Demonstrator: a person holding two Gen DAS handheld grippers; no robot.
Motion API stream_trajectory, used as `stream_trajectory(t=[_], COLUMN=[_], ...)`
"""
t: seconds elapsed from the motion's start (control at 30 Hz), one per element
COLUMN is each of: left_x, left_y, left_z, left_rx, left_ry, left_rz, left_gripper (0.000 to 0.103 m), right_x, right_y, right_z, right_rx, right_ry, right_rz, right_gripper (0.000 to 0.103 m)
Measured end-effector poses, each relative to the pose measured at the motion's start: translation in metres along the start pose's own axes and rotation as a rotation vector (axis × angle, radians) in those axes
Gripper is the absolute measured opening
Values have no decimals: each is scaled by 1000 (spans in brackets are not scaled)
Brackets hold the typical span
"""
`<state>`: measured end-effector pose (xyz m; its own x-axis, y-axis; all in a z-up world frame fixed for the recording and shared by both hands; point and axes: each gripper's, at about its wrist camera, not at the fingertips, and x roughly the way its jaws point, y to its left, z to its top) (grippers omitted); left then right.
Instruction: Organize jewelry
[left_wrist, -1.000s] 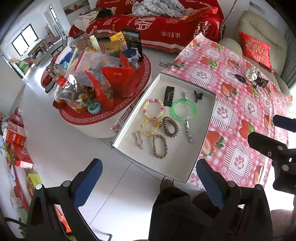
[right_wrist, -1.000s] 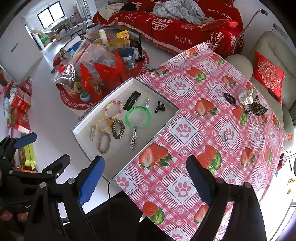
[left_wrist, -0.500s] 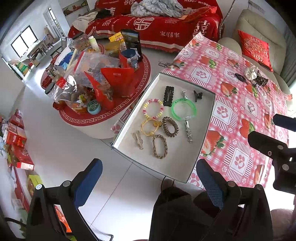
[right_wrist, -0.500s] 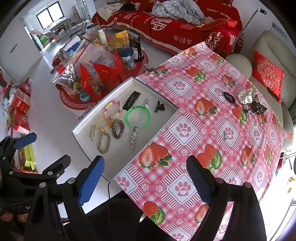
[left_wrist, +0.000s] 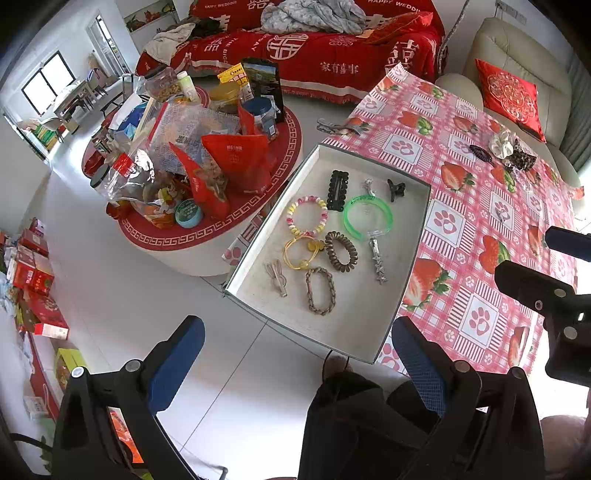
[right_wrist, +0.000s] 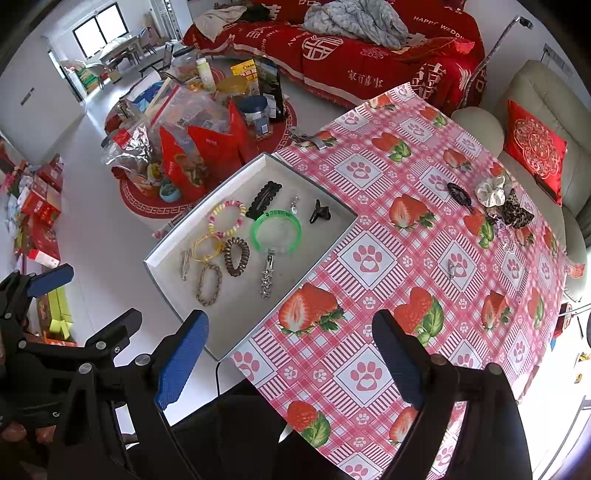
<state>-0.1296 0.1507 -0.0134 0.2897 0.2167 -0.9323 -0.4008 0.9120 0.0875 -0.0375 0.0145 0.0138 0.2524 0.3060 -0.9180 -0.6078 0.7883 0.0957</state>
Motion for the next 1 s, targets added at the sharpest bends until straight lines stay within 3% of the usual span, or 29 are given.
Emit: stream_trajectory(t=[1.0], left_x=[-1], left_y=[1], left_z=[-2], left_rx=[1], left_ry=[-1], left_rz=[1], left_gripper=[103], right_x=[0], right_y=[1], right_z=[-2], right_rx=[-1], right_ry=[0], right_rz=[-2], right_gripper=[91])
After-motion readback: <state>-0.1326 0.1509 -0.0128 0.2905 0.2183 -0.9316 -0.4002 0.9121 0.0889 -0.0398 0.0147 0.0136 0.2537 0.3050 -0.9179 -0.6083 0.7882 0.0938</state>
